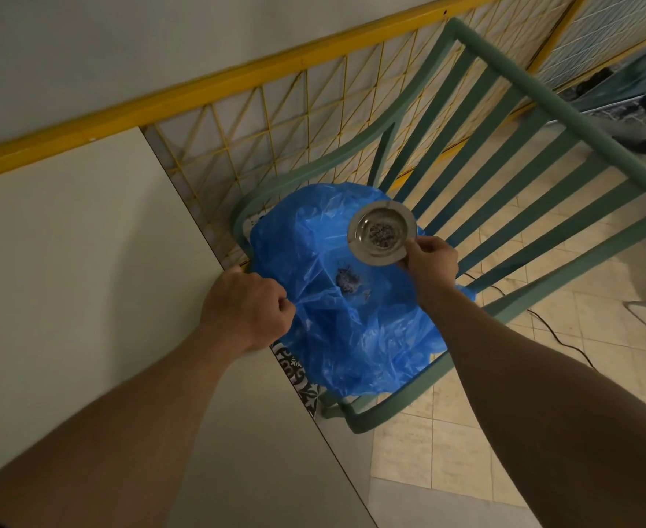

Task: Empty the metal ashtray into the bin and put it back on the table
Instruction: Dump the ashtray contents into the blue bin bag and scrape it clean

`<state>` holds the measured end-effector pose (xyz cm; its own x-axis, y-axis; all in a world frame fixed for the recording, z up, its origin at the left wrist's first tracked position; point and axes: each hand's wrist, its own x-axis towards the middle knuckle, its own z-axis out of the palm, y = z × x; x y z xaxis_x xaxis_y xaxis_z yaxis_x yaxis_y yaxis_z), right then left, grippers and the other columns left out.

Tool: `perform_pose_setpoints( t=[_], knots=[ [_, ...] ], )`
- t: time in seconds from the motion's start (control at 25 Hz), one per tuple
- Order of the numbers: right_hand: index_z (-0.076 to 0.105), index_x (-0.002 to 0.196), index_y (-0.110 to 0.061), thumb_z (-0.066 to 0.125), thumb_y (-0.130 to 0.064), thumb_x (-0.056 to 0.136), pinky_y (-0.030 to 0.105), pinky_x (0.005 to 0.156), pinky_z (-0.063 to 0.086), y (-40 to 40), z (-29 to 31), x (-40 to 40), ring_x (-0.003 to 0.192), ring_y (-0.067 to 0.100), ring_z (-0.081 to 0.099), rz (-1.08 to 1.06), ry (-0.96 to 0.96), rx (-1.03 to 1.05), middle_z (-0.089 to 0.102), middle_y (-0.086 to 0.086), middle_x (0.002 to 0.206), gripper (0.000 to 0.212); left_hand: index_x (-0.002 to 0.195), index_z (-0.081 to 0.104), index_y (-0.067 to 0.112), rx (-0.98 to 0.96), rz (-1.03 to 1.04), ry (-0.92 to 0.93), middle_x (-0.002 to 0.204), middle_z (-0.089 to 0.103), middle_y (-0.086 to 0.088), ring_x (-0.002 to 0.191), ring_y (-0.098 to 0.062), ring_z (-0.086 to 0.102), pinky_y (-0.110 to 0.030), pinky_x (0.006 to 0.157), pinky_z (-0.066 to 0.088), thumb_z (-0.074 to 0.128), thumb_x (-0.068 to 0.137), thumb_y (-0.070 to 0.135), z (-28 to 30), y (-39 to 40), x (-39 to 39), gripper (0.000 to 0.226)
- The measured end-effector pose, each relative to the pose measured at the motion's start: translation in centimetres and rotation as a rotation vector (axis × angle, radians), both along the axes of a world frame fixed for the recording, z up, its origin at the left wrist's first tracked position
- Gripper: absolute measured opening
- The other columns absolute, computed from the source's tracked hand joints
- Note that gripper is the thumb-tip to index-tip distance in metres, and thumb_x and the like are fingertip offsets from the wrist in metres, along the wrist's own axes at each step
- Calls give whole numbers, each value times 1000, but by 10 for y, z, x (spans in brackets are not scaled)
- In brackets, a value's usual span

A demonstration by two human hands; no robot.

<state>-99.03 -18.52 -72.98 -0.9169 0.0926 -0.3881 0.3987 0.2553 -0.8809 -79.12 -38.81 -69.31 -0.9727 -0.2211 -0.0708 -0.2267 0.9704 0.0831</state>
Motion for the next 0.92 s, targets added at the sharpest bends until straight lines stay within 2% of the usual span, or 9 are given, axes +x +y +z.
perform_pose_setpoints(
  t=[0.12,0.28,0.4,0.48,0.68,0.92],
  knots=[
    [69,85,-13,66,-16,86,39,73,61,0,0,-5,79,23,71,114,143,195,72,9,82,4,48,40,21,7,8,2,43,40,5,42,-11,34,-36,69,38,25,82,45,-2,0,0,44],
    [67,79,-12,63,-16,83,28,59,52,-5,3,-3,67,14,63,211,267,291,69,4,73,8,47,39,22,12,3,12,42,41,5,41,-11,34,-36,71,40,25,82,44,-3,-2,0,44],
    [66,77,-14,62,-14,84,19,54,42,-8,2,-1,68,14,60,279,345,351,67,2,72,8,48,38,22,13,5,13,42,42,4,41,-11,34,-36,72,40,23,82,45,-4,-2,-1,44],
    [64,76,-16,61,-13,84,22,52,40,-9,3,1,69,17,58,344,406,414,65,2,73,9,48,38,22,15,8,15,42,42,4,41,-11,35,-36,72,40,24,82,46,-5,-2,-1,43],
    [64,80,-9,62,-16,90,41,56,51,-10,1,6,64,31,57,638,627,647,63,11,70,12,48,36,23,14,9,18,42,39,6,41,-10,33,-36,71,42,25,83,45,-6,-2,-1,43],
    [62,78,-10,62,-16,90,39,55,48,-12,0,8,62,31,56,649,654,661,62,11,70,14,49,37,24,26,13,15,43,40,6,42,-9,33,-35,70,36,23,82,47,-5,-2,-1,43]
  ],
)
